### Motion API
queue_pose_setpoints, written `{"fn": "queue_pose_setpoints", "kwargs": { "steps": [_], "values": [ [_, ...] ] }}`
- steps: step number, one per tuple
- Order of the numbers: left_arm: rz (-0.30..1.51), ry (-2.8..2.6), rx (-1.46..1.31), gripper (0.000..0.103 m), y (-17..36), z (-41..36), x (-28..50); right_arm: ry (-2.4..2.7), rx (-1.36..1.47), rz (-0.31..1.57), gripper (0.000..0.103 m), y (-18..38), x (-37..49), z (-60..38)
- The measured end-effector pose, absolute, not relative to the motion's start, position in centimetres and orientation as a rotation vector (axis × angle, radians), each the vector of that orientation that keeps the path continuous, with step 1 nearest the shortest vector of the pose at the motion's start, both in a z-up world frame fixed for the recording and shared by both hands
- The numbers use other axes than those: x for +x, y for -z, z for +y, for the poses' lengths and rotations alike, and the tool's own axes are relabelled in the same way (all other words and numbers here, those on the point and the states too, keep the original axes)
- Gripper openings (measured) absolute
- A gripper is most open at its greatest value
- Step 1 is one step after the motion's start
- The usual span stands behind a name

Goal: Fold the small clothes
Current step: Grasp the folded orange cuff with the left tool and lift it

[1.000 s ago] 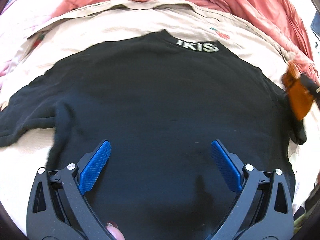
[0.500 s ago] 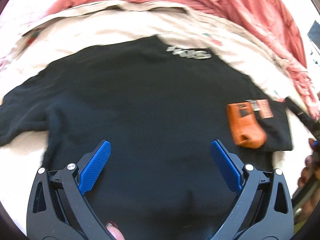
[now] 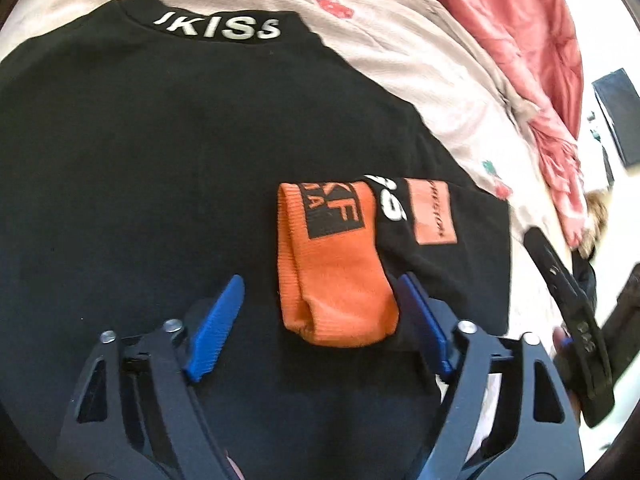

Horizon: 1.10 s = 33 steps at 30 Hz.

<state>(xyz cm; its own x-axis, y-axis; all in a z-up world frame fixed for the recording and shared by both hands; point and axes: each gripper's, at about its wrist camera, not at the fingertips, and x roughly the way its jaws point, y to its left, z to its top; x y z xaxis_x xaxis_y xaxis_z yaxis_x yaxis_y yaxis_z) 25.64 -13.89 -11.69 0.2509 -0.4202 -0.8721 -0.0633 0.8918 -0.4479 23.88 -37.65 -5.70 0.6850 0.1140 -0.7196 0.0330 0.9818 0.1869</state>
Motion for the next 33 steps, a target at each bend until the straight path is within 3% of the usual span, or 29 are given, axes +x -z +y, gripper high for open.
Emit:
{"fn": "queue_pose_setpoints", "kwargs": {
  "steps": [5, 7, 10, 15, 24, 33],
  "values": [
    [1.319, 0.243, -0.494, 0.048, 11.5, -14.3, 26.2, -0.052, 0.272, 0.805, 0.065, 5.6, 23.8, -38.6],
    [1.325, 0.256, -0.507, 0.022, 11.6, -14.8, 26.3, -0.059, 0.289, 0.802, 0.065, 5.5, 23.9, -38.7],
    [1.306, 0.283, -0.492, 0.011, 11.3, -15.4, 26.2, -0.08, 0.304, 0.801, 0.065, 5.6, 23.9, -38.4],
    [1.195, 0.316, -0.418, 0.008, 8.4, -14.6, 26.5, -0.117, 0.268, 0.81, 0.065, 5.6, 24.2, -37.0],
    [0.971, 0.158, -0.341, 0.008, 1.6, -5.2, 26.7, -0.205, 0.221, 0.821, 0.065, 5.8, 24.5, -33.4],
    [1.0, 0.01, -0.346, 0.008, 3.9, 2.2, 27.1, -0.249, 0.067, 0.836, 0.065, 6.7, 24.6, -28.7]
  ]
}}
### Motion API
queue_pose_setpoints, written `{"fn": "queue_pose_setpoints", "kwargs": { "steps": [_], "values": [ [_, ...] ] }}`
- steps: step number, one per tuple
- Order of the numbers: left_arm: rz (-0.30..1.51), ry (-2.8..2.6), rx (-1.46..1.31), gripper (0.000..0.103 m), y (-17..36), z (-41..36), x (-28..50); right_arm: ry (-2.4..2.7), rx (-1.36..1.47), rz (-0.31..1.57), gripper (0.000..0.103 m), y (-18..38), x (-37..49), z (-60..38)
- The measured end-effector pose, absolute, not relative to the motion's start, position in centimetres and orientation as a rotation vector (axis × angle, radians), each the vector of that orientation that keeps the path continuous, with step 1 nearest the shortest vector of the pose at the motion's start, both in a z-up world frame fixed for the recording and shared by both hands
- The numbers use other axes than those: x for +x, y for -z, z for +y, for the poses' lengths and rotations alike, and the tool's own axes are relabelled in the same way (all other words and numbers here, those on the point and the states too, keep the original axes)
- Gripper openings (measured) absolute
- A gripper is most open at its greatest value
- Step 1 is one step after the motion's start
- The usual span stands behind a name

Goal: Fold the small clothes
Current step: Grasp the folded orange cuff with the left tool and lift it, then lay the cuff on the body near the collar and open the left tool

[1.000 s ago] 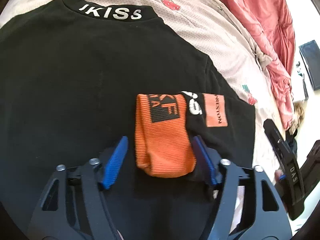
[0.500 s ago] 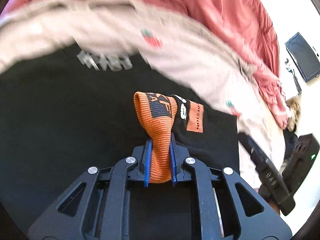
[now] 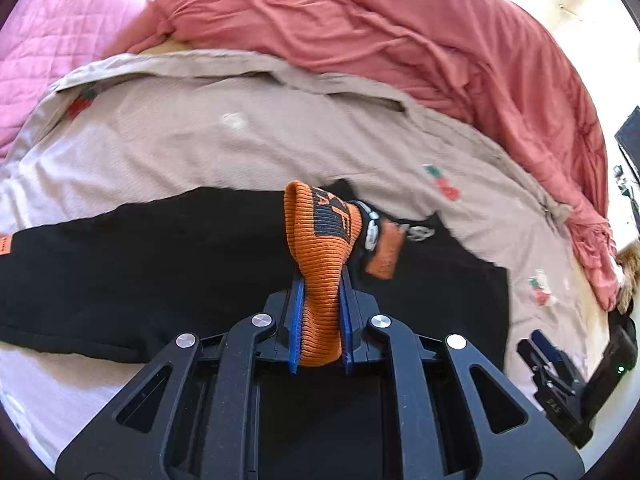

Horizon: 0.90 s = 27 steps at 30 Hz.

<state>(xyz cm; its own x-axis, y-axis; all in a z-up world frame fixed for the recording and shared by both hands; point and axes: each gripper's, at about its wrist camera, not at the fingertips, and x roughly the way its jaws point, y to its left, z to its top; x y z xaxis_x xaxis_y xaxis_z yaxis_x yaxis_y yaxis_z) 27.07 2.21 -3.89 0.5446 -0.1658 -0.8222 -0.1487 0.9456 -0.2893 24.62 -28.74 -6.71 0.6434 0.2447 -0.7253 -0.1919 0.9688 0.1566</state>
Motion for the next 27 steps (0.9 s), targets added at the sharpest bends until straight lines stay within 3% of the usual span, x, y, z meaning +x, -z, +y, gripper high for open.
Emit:
{"fn": "queue_pose_setpoints", "kwargs": {
  "steps": [9, 15, 19, 22, 27],
  "values": [
    [1.076, -0.015, -0.289, 0.009, 8.1, 4.5, 27.0, -0.317, -0.03, 0.893, 0.065, 9.3, 24.8, -24.2],
    [1.119, -0.056, -0.25, 0.023, 10.6, 5.8, 27.8, -0.284, -0.093, 0.949, 0.062, 11.1, 24.9, -24.1],
    [1.107, -0.052, -0.238, 0.026, 11.0, 6.7, 27.9, -0.291, -0.096, 0.956, 0.062, 11.5, 24.9, -24.1],
    [1.09, -0.074, -0.23, 0.024, 10.1, 6.8, 27.3, -0.304, -0.083, 0.959, 0.064, 11.2, 25.0, -24.4],
    [1.013, 0.012, -0.134, 0.022, 7.0, 3.8, 25.0, -0.336, -0.05, 0.897, 0.077, 9.1, 24.4, -23.8]
  ]
}}
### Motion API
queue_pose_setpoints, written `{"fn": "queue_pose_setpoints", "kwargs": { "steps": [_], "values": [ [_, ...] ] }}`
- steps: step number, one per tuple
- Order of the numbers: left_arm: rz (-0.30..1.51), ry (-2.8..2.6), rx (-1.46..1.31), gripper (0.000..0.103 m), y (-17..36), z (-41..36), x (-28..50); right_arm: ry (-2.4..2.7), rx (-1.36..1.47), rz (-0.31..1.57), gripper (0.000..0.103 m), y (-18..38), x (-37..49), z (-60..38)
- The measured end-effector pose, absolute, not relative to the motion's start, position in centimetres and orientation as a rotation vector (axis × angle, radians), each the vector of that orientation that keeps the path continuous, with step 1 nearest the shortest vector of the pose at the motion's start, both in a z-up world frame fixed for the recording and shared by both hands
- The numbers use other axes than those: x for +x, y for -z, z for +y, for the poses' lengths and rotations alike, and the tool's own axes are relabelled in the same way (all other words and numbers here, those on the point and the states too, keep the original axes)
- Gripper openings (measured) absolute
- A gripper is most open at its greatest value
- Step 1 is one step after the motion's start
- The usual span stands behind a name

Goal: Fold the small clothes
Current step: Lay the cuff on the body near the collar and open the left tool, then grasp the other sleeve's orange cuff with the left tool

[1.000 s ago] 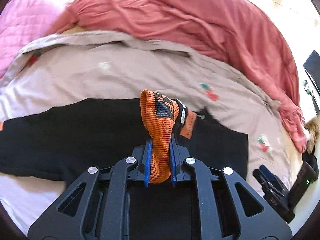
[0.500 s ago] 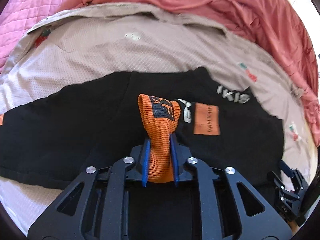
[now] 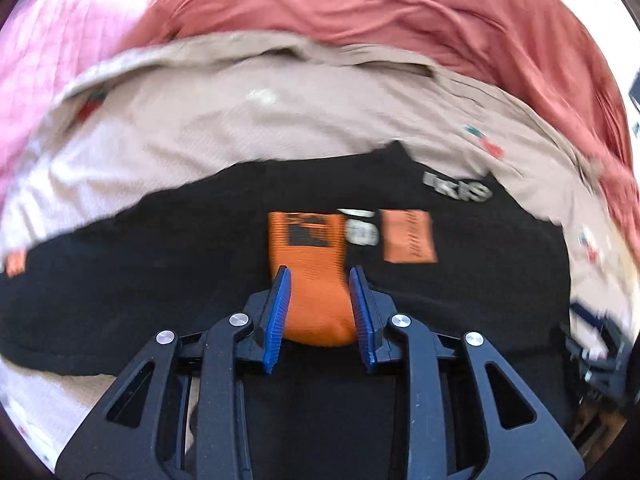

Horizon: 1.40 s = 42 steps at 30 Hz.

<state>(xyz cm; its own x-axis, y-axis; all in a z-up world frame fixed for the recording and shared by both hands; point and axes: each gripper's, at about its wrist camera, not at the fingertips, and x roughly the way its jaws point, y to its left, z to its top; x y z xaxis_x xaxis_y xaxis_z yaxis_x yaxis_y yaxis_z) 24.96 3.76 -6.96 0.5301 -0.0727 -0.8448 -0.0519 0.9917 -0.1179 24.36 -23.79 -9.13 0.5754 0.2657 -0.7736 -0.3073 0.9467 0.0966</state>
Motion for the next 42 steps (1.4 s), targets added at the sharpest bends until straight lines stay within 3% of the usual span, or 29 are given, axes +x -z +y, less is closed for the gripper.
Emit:
{"fn": "queue_pose_setpoints", "kwargs": {
  "steps": [7, 14, 16, 20, 22, 31, 42],
  "values": [
    [1.158, 0.016, 0.004, 0.026, 10.8, 0.8, 25.3, -0.342, -0.099, 0.985, 0.078, 11.9, 24.7, -22.7],
    [1.12, 0.037, -0.065, 0.027, 9.9, 1.8, 24.3, -0.345, -0.093, 0.985, 0.08, 11.4, 24.6, -22.7],
    [1.092, 0.052, -0.12, 0.04, 8.8, 2.5, 23.4, -0.353, -0.069, 0.973, 0.085, 10.8, 24.5, -22.7],
    [1.083, 0.041, -0.152, 0.045, 7.7, 3.1, 22.1, -0.353, -0.037, 0.956, 0.089, 9.7, 24.2, -22.9],
    [1.081, 0.04, -0.168, 0.057, 7.4, 3.3, 21.6, -0.352, -0.035, 0.95, 0.091, 9.3, 24.1, -22.8],
    [1.023, 0.031, -0.178, 0.089, 5.0, 3.8, 19.9, -0.36, -0.03, 0.868, 0.099, 6.1, 22.7, -22.0],
    [0.993, -0.001, -0.206, 0.094, 3.4, 6.1, 17.7, -0.363, -0.045, 0.845, 0.099, 4.6, 20.9, -20.4]
  ]
}}
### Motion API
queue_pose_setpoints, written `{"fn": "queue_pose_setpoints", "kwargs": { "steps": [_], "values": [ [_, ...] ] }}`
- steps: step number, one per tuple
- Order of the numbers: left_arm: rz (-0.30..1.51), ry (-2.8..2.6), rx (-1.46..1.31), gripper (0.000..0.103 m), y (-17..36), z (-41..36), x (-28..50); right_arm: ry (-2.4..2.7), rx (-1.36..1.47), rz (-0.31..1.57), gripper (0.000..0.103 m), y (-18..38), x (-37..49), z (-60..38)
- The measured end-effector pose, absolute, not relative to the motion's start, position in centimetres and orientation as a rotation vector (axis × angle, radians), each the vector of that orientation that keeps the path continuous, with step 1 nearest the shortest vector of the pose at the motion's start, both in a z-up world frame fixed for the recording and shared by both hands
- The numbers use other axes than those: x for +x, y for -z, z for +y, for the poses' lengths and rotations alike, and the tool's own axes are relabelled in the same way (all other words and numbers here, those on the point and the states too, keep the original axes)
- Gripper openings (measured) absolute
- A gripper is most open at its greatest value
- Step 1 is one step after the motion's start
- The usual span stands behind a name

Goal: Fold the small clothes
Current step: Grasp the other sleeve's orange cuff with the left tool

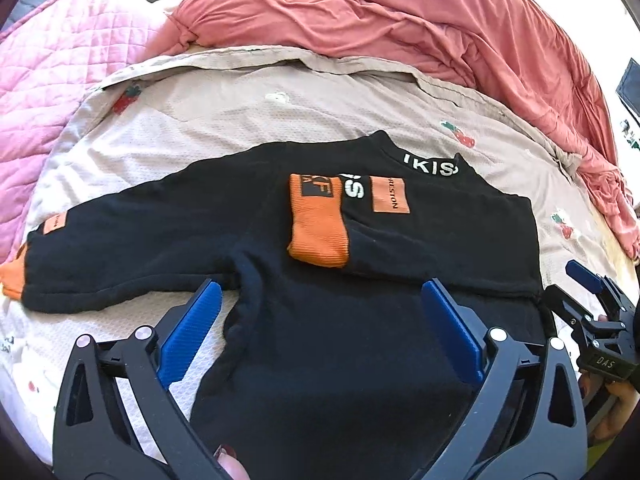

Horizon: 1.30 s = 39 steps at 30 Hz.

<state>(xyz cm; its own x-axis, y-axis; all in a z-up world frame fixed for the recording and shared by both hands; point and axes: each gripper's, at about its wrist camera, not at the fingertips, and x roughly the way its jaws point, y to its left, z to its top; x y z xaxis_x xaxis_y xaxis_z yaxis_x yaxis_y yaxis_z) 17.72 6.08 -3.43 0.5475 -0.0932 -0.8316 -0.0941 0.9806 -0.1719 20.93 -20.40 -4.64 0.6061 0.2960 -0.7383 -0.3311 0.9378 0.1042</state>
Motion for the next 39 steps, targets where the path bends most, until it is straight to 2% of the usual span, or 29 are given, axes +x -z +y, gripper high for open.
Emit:
{"fn": "queue_pose_setpoints", "kwargs": {
  "steps": [17, 39],
  "values": [
    [0.965, -0.099, -0.308, 0.094, 3.3, 13.7, 14.5, -0.439, -0.113, 0.828, 0.099, 3.0, 18.3, -13.4],
    [0.927, -0.461, -0.681, 0.094, 8.4, 30.6, 9.0, -0.612, -0.22, 0.863, 0.099, 3.4, 16.5, -0.1]
  ]
}}
